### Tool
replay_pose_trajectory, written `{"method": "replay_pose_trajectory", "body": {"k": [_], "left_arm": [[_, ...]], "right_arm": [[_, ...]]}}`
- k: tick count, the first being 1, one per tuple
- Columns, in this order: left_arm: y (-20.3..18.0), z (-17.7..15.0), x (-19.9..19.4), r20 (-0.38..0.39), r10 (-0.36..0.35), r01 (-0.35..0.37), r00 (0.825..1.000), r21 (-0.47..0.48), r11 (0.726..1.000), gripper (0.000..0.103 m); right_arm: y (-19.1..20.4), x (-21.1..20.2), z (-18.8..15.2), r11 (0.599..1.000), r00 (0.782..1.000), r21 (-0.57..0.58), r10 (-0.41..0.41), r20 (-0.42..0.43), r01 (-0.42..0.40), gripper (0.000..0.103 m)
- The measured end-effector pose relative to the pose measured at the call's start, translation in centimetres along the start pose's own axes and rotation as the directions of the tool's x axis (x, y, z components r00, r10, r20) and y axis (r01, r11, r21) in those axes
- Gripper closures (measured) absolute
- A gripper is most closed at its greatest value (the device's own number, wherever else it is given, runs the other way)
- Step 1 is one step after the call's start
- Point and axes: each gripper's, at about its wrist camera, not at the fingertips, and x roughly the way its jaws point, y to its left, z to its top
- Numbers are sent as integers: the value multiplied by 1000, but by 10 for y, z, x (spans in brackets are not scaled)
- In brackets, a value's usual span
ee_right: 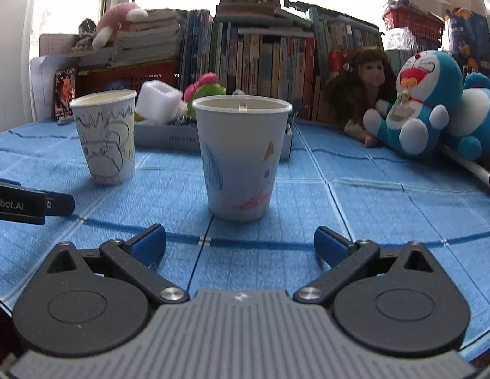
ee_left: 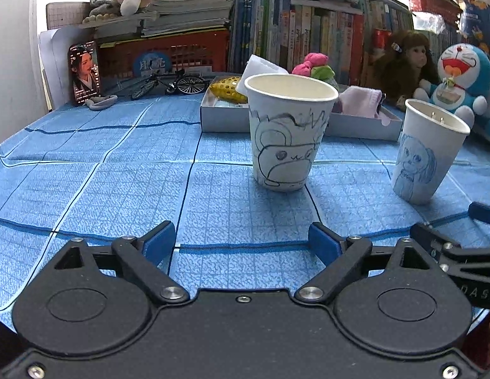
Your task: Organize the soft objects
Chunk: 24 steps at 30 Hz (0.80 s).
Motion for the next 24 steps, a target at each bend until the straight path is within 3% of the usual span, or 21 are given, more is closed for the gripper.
{"method": "replay_pose_trajectory", "body": {"k": [13,24], "left_arm": [[-2,-3,6,6,-6,6,1000,21,1000,0],[-3,0,9,-14,2,-2,1000,19,1000,0]], "right_arm": [[-3,7,2,1000,999,27,1,-37,0,0],[-4,8,2,1000,999,27,4,-39,-3,0]]}}
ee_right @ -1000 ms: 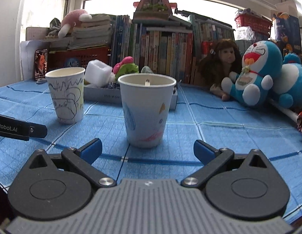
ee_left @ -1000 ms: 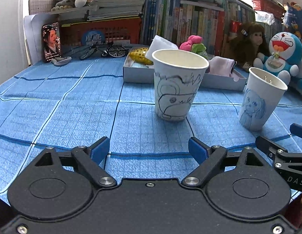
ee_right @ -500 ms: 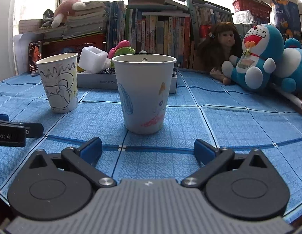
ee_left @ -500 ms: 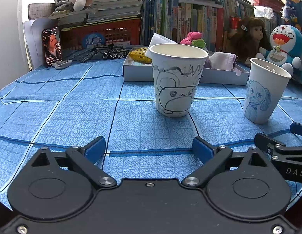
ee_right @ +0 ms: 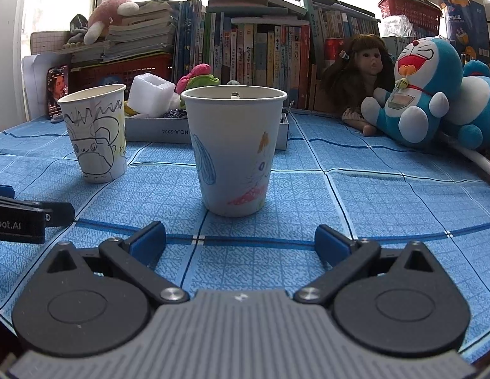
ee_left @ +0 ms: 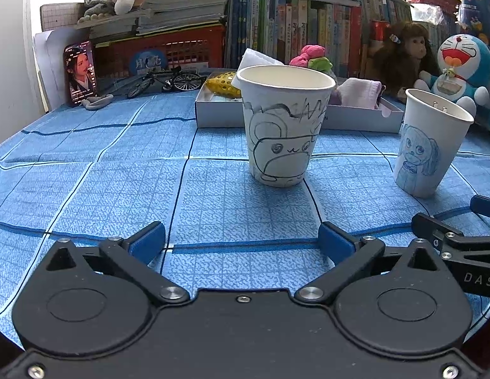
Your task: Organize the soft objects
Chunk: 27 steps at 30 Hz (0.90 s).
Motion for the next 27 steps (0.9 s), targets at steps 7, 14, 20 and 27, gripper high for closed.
{"method": "replay_pose_trajectory", "body": {"k": [7,14,20,27], "left_arm": [[0,2,1,-13,3,-3,1000,-5,1000,0],[0,2,1,-10,5,-5,1000,-7,1000,0],[0,2,2,-17,4,-4,1000,-10,1000,0],[0,2,2,-17,4,-4,1000,-11,1000,0]], "right_arm": [[0,0,0,1000,1000,1,0,0,0,0],[0,0,0,1000,1000,1,0,0,0,0],[0,0,0,1000,1000,1,0,0,0,0],[0,0,0,1000,1000,1,0,0,0,0]]}}
